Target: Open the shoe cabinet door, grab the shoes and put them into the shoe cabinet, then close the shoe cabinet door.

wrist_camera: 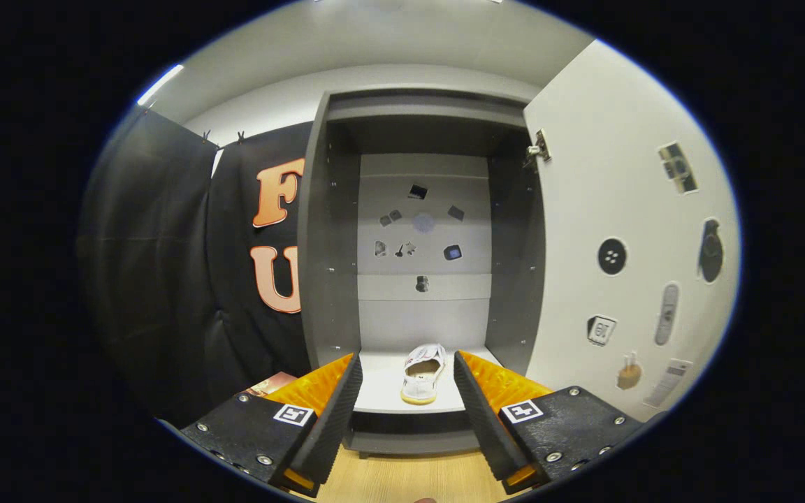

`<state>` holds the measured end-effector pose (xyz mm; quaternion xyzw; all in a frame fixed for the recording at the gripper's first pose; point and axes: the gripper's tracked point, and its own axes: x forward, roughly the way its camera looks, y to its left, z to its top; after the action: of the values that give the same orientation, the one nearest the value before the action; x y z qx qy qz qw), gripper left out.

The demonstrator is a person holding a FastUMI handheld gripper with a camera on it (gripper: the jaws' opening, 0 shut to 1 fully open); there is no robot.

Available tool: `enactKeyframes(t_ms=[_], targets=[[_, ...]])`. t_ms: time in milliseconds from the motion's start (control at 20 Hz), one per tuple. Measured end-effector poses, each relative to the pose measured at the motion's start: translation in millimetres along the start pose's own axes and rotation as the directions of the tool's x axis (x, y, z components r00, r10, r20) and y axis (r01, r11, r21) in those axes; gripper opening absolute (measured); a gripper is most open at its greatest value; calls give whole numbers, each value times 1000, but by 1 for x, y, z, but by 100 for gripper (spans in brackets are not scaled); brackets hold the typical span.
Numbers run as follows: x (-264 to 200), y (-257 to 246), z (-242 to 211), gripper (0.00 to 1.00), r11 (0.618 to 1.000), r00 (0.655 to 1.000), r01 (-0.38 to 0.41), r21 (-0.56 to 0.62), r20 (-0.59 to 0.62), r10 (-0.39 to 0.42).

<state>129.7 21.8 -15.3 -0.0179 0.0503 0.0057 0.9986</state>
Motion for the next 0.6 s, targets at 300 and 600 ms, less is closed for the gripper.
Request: enactKeyframes(t_ms=[300,600], targets=[[-96,-12,-6,83,999,999,37,38,21,-38],[-154,-30,-22,83,993,998,58,98,-8,-57]])
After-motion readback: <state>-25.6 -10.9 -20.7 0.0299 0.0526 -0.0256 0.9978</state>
